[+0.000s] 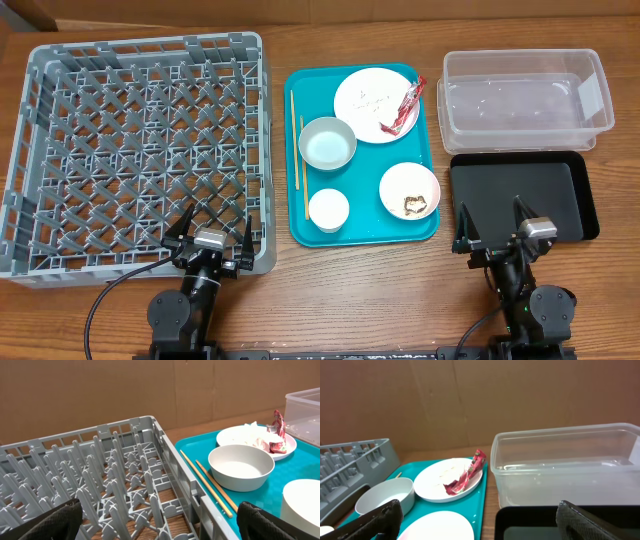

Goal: Sort waste into correct bins and load items into the dishwasher

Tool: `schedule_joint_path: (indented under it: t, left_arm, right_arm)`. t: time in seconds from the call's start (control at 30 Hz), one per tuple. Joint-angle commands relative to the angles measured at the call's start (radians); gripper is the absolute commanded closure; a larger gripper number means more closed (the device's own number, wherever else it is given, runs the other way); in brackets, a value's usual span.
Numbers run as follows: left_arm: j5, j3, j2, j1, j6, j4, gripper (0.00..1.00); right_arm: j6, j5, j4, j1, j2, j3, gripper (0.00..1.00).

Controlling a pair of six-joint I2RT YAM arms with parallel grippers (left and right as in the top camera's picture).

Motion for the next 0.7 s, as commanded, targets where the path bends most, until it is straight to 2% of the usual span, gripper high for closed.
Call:
schedule_joint_path:
  t: [0.0, 0.1, 0.37, 0.53, 0.67]
  left_arm:
    - [0.000, -0.004, -0.011, -0.002, 0.018, -0.002, 0.00]
    - [0.000, -0.004, -0.011, -0.002, 0.018, -0.002, 0.00]
    - [0.000, -0.004, -0.011, -0.002, 0.018, -0.002, 0.00]
    - [0.000, -0.004, -0.011, -0.002, 0.018, -0.002, 0.00]
    - [0.000, -0.004, -0.011, -0.002, 0.018, -0.002, 0.00]
  right_arm:
    - [0.027, -0.055, 0.037, -0.004, -0.010, -0.010, 0.00]
    - [0.029, -0.132, 0.090, -0.004, -0.010, 0.003, 0.00]
    - [0.025, -0.201, 0.002, -0.004, 0.035, 0.177, 0.00]
    - [0.026, -0.302, -0.010, -0.004, 0.198, 0.346, 0.00]
    - [0.026, -0.359, -0.102, -0.003, 0.392, 0.537, 0.00]
